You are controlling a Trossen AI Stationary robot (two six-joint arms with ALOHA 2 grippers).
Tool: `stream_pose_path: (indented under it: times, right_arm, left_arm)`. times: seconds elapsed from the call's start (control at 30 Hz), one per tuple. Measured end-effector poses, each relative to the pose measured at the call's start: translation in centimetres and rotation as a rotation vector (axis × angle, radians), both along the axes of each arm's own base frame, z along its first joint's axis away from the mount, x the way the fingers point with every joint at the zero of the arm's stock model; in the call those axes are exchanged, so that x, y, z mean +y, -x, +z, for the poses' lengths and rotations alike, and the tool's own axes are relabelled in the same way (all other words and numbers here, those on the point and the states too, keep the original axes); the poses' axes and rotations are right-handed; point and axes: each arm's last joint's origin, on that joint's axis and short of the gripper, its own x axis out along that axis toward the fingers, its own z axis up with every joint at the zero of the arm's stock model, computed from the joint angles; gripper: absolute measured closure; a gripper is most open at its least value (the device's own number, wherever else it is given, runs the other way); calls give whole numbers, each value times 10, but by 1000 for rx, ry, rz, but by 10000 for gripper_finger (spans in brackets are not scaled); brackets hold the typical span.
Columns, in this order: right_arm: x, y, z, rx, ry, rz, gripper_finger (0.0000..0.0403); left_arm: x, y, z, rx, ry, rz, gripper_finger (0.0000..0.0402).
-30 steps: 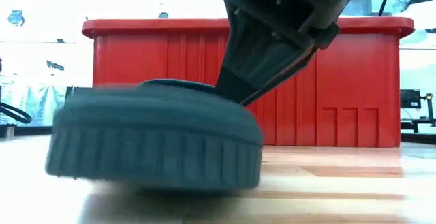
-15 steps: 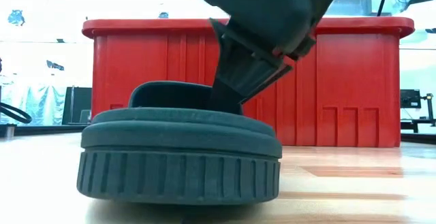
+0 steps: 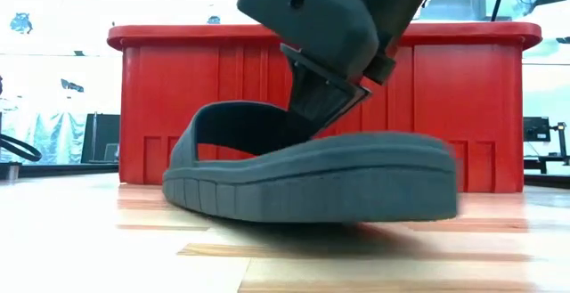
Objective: Pick and place slides into bin
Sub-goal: Put the black slide into the red bin
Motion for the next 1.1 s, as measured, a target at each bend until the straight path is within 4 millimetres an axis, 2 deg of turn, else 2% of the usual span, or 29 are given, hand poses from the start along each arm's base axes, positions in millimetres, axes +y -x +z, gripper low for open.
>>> stream_pose_path:
  times: [0.23,0.5,0.67,0.93,1.1]
  right_arm:
    - [18,11,7,19,-31,-4,399]
    - [44,22,40,47,-21,49,401]
    - [52,28,61,68,7,71,402]
    - [52,43,95,173,107,118,402]
    - [42,50,120,265,185,149,402]
  left_arm:
    - [0,0,-3,27,4,0,236]
    - [0,0,-3,26,11,0,236]
    - [0,0,-3,26,11,0,236]
    - [0,0,-3,26,11,0,236]
    - [0,0,-3,26,11,0,236]
